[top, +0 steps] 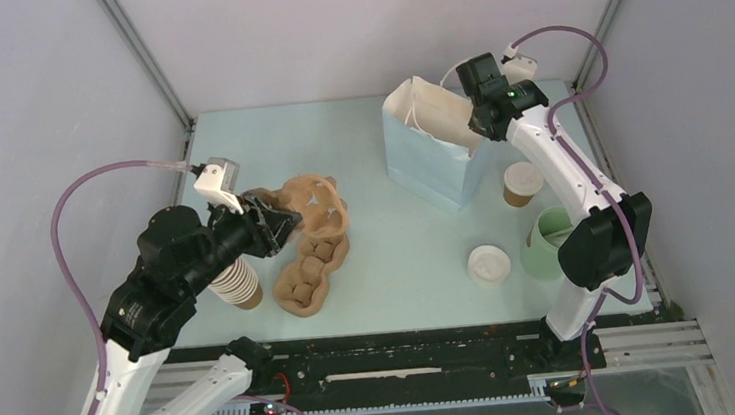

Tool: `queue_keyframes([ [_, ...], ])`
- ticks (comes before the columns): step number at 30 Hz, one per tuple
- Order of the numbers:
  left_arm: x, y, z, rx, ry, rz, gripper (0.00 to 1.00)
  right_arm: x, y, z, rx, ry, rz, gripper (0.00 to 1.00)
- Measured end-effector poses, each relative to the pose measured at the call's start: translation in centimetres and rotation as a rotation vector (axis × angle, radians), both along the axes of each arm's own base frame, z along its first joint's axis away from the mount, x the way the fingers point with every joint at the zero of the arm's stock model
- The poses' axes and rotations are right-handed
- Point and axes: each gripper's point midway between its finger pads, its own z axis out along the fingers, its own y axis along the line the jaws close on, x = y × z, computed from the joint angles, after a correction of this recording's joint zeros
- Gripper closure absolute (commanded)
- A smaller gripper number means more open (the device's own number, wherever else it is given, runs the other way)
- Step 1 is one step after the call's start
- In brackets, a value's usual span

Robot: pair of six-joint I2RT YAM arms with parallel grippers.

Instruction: Pack the takeout coffee

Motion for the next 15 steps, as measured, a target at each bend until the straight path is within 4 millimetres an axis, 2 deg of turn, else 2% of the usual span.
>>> queue_keyframes([
  [4, 0.0, 0.1, -0.2, 0.005, 0.006, 0.001, 0.99, 0.1, 0.1, 0.3, -0.004, -0.002, 0.013, 0.95],
  [6, -0.1, 0.1, -0.3, 0.013, 0.007, 0.002, 0.99, 0.5, 0.2, 0.7, -0.021, -0.017, 0.041, 1.0],
  [11, 0.1, 0.8, -0.8, 0.039, 0.014, 0.031, 1.0, 3.1, 1.9, 2.9, -0.117, -0.133, 0.205, 1.0],
  [13, 0.2, 1.1, -0.9, 0.051, 0.016, 0.05, 1.0, 3.6, 3.4, 3.6, -0.186, -0.195, 0.307, 1.0],
  [15, 0.3, 1.5, -1.0, 0.061, 0.019, 0.069, 1.0, 3.2, 5.5, 4.1, -0.262, -0.267, 0.426, 1.0],
])
